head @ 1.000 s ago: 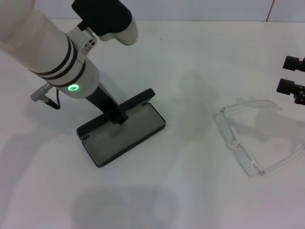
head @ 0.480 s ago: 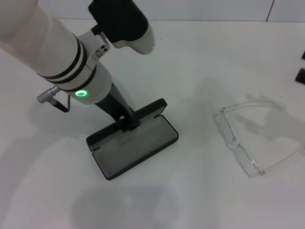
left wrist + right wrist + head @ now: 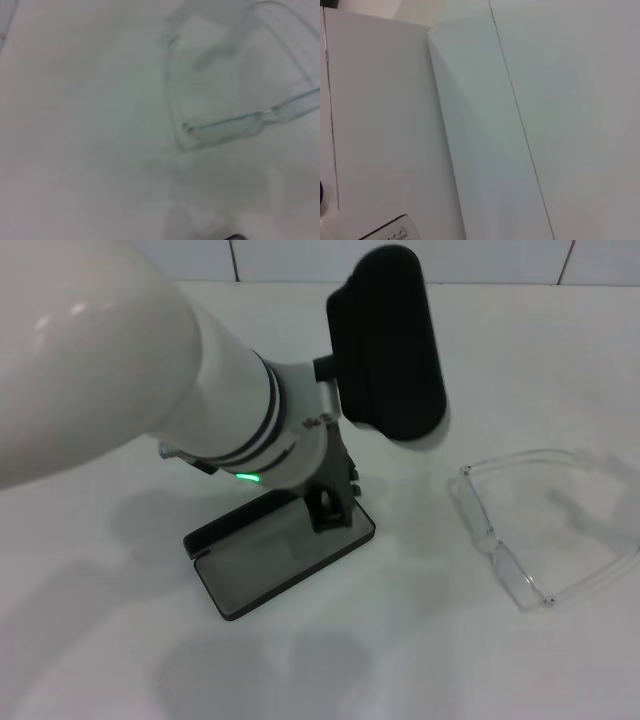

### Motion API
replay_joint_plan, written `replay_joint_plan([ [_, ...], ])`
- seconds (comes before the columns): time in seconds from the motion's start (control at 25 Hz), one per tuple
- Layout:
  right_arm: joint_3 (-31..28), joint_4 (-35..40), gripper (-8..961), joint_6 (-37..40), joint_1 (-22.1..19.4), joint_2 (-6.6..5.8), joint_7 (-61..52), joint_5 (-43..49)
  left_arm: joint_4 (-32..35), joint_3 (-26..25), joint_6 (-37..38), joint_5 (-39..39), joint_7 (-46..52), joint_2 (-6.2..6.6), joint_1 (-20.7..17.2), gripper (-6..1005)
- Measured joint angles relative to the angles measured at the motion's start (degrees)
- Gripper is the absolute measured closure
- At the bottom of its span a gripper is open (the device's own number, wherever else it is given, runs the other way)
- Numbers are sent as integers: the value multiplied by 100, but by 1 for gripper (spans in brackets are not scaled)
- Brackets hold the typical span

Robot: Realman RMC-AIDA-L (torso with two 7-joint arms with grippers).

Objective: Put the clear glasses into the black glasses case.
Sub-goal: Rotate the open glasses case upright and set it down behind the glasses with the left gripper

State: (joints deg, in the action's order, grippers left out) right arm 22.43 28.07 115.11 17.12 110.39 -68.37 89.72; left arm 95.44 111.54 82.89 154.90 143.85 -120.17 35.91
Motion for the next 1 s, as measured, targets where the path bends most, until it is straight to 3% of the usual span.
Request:
replay_joint_plan([
  [0.2, -9, -31, 230, 17, -151, 27, 90, 0, 36, -338, 30, 187, 513, 11, 16, 916],
  [0.44, 5, -48, 230, -19, -80, 7, 93, 4, 465, -527, 457, 646, 1136, 16, -41, 860],
  [0.84, 68, -57, 231, -257, 235, -7, 95, 56, 170, -769, 797, 244, 1382, 20, 8, 455],
  [1.0, 133, -57, 231, -429, 289, 10, 123, 62, -185, -905, 770, 133, 1242, 24, 63, 471],
])
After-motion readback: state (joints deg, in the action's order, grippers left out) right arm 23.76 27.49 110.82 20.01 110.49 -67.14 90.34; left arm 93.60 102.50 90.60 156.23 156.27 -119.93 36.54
